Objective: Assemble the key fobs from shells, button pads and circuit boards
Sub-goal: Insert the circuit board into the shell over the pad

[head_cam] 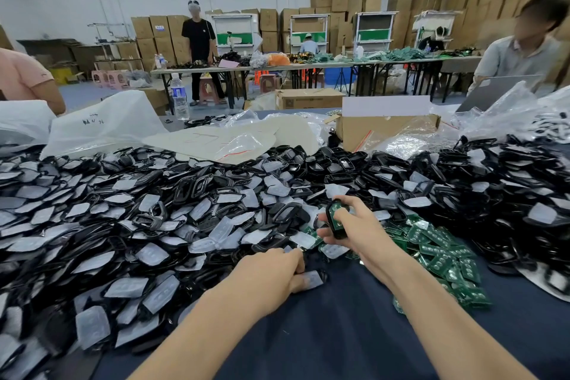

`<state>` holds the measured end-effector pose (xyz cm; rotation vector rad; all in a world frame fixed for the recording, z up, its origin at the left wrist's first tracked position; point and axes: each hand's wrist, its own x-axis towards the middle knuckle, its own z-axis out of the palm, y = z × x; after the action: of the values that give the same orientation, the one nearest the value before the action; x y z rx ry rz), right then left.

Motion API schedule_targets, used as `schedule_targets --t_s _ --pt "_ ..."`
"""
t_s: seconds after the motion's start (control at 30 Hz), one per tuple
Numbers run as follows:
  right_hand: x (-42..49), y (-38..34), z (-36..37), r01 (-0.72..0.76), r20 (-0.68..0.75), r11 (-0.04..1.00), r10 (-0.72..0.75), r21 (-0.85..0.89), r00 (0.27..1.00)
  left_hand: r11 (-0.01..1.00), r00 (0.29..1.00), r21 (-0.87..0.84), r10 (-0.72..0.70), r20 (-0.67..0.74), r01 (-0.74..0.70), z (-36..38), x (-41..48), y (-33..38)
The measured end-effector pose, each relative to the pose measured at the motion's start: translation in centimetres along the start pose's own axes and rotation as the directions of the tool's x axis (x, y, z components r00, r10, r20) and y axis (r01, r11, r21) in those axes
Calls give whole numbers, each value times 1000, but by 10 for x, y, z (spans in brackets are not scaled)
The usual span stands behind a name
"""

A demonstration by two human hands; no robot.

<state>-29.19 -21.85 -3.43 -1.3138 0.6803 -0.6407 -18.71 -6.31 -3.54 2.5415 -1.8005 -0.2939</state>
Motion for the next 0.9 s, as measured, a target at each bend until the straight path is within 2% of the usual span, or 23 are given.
schedule_targets --t_s 0.13,0.27,0.33,0.4,0.47,0.57,0.67,0.8,0.9 --pt "5 7 -2 -45 -38 998 47 31 998 999 999 -40 30 33 -29 -2 2 2" --pt "13 15 -6 -51 -44 996 55 77 998 956 994 -280 102 32 -90 2 2 -7" --pt "15 17 -8 -29 -73 998 33 57 997 881 993 -458 101 -58 -116 4 4 -13" --pt "17 19 -8 7 -92 1000 -5 27 996 730 981 -670 8 -194 -138 2 8 -20" --pt "17 19 -4 40 -65 999 -39 7 997 592 951 -789 -113 -287 -168 -1 18 -25" --pt "18 16 10 83 19 996 -83 -14 996 547 875 -803 -241 -420 -235 -5 34 -27" --pt "24 11 25 139 96 990 -134 -41 986 533 820 -796 -293 -491 -286 -7 52 -26" --pt "42 10 36 256 144 962 -241 -94 960 564 800 -761 -271 -536 -319 -9 73 -28" --pt "50 13 37 333 147 932 -313 -141 938 466 801 -812 -300 -519 -352 -5 79 -29"
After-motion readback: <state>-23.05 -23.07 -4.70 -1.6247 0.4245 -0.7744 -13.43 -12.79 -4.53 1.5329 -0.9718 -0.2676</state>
